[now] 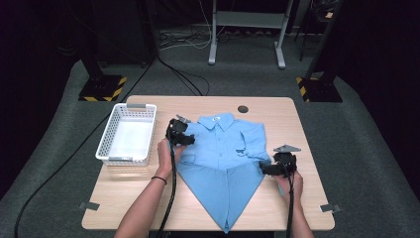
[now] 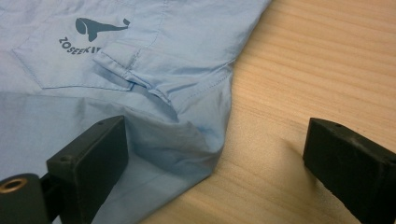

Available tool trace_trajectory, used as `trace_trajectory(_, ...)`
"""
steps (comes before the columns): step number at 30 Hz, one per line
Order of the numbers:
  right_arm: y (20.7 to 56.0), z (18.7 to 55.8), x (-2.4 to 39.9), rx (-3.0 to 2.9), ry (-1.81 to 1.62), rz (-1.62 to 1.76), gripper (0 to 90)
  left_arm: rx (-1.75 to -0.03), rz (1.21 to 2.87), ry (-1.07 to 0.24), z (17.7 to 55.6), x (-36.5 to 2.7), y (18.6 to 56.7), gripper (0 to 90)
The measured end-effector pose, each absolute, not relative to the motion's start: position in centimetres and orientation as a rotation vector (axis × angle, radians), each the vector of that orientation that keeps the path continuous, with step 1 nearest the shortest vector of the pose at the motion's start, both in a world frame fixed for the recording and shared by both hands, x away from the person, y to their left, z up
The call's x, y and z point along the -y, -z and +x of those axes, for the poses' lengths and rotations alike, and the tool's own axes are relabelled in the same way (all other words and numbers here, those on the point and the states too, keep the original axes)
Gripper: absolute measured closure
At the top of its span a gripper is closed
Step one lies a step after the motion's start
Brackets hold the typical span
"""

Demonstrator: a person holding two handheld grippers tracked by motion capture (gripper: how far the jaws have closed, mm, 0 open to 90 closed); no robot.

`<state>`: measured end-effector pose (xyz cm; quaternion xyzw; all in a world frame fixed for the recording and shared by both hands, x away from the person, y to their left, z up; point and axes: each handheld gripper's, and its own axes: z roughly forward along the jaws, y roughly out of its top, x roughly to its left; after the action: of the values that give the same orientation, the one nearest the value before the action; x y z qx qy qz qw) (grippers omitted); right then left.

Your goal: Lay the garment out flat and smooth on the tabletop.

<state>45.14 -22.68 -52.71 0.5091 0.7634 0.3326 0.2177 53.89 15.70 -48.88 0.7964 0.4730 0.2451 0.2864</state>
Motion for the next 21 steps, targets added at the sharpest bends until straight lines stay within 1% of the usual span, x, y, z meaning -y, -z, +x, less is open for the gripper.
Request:
trace_trajectory(4,52.7,45.1,22.7,-2.114,-0.921,1.410,5.8,-1.206,2.149,-0.590,52.9,-15.0,48.6,18.2)
trace_trajectory(7,52.7,45.1,22.7,-2.114,-0.921,1.409,5.9,-1.172,2.181,-0.538,52.1,-14.4,48.5,11.0)
trace_trajectory(11,52.7,45.1,22.7,-2.114,-0.921,1.410,5.9,-1.112,2.225,-0.498,50.2,-13.8,48.4,4.0)
trace_trajectory(16,52.7,45.1,22.7,-2.113,-0.921,1.411,5.9,-1.085,2.214,-0.468,47.4,-13.9,48.7,0.2)
trace_trajectory(18,52.7,45.1,22.7,-2.113,-0.921,1.411,5.9,-1.075,2.216,-0.447,46.4,-14.0,49.2,0.3)
trace_trajectory(21,52.7,45.1,22.7,-2.111,-0.920,1.412,5.8,-1.072,2.247,-0.460,45.3,-14.0,49.9,0.3)
